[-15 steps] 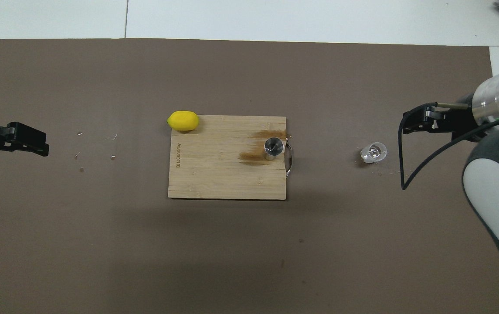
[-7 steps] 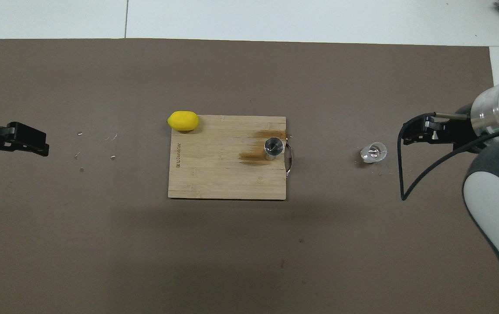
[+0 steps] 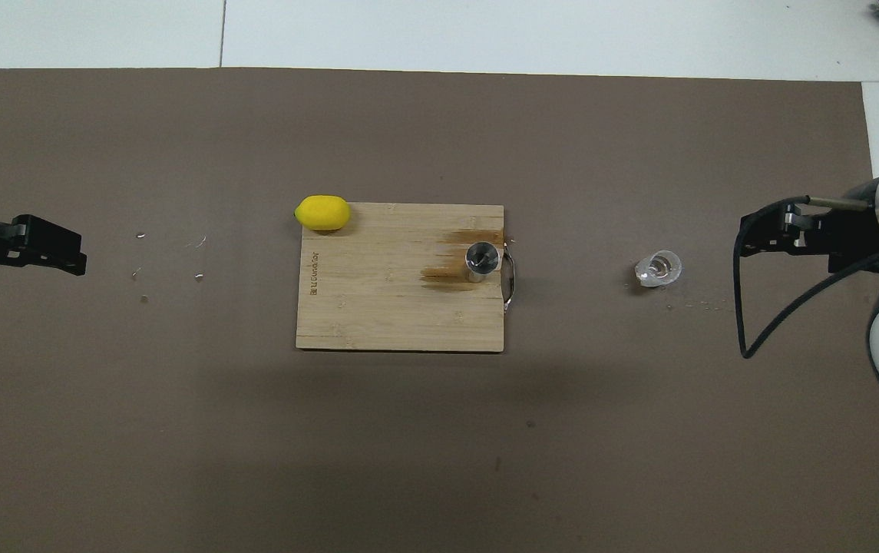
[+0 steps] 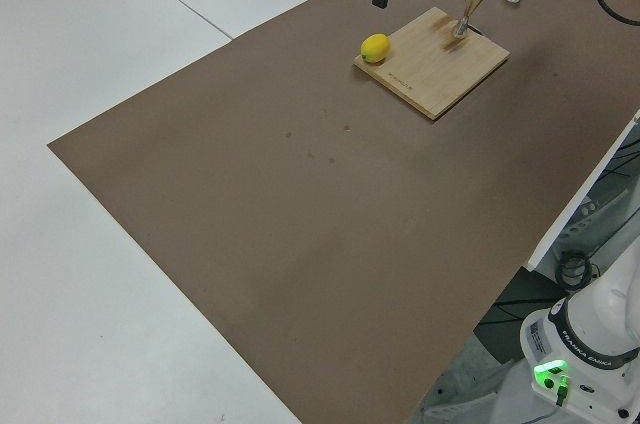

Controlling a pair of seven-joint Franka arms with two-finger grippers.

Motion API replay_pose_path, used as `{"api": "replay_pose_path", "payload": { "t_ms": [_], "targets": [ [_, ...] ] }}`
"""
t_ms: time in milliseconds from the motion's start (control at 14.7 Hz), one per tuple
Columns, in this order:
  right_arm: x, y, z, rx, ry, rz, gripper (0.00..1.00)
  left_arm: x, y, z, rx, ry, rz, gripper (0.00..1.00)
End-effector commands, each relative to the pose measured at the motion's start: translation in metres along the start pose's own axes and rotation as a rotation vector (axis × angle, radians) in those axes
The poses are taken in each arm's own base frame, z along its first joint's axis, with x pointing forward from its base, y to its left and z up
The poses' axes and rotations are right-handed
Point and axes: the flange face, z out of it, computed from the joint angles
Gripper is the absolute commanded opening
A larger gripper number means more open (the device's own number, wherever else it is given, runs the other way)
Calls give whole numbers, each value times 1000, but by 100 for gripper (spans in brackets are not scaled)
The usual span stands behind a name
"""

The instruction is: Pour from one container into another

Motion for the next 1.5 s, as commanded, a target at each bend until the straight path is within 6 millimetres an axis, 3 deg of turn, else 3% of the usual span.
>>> {"api": "replay_pose_path", "payload": {
  "t_ms": [0,1432],
  "targets": [
    [1,0,-3,19,-28,-21,100,-5,-2,0,0,-6,-13,100],
    [-6,-3,1,7,-45,-62,99,-6,-2,-1,0,-5,-13,100]
  ]
}}
